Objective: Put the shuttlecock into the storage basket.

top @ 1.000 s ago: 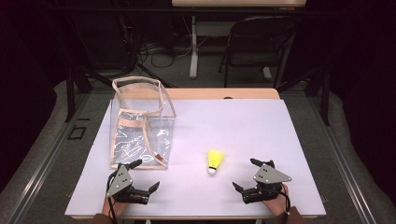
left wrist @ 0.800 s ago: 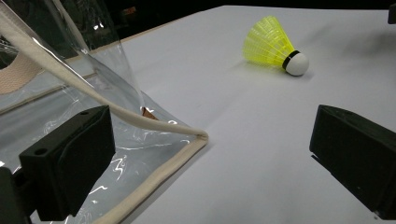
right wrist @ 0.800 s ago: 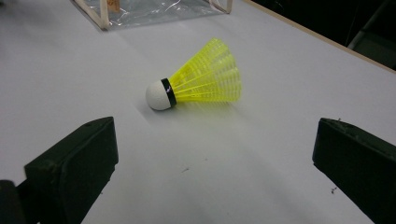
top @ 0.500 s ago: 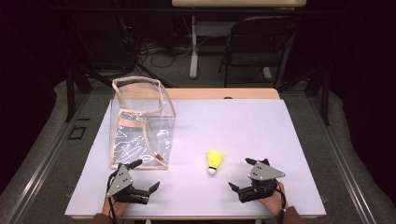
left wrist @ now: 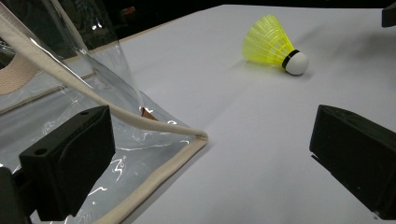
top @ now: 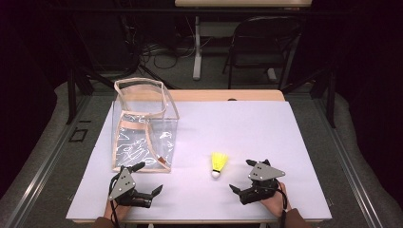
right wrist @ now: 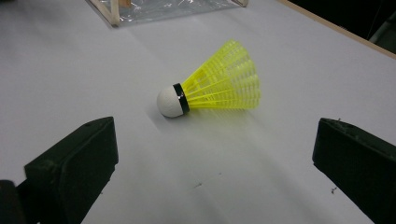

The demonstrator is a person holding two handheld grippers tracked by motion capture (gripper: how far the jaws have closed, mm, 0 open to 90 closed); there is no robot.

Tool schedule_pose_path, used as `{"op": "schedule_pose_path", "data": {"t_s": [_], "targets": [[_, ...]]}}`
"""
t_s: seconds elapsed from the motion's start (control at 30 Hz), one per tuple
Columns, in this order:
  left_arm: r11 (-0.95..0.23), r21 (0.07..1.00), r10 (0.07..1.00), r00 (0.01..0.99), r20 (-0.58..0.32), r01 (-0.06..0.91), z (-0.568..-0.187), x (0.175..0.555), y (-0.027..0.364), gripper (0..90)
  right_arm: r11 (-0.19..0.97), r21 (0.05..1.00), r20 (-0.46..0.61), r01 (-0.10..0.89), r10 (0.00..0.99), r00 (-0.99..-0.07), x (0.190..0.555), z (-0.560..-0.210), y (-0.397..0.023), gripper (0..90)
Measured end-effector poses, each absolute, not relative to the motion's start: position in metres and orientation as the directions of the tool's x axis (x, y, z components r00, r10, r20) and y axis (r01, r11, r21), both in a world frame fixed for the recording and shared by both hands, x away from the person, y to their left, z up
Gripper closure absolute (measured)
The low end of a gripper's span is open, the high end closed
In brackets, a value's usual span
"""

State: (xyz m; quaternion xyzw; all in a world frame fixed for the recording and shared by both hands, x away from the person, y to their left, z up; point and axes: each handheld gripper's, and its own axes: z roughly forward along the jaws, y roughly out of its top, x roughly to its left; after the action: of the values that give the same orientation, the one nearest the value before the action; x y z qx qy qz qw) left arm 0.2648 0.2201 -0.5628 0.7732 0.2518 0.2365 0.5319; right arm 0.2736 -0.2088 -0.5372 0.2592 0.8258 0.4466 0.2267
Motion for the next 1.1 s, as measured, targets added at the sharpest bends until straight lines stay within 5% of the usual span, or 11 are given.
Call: {"op": "schedule_pose_path", "data": {"t_s": [1.1], "targets": [[-0.302,0.943,0.638,0.765,0.093,0.138,-0.563,0.267,0.219,0.0,0.509,0.826,-0.129,0.243,0.590,-0.797,0.292,-0.529,-0.189,0.0]]}}
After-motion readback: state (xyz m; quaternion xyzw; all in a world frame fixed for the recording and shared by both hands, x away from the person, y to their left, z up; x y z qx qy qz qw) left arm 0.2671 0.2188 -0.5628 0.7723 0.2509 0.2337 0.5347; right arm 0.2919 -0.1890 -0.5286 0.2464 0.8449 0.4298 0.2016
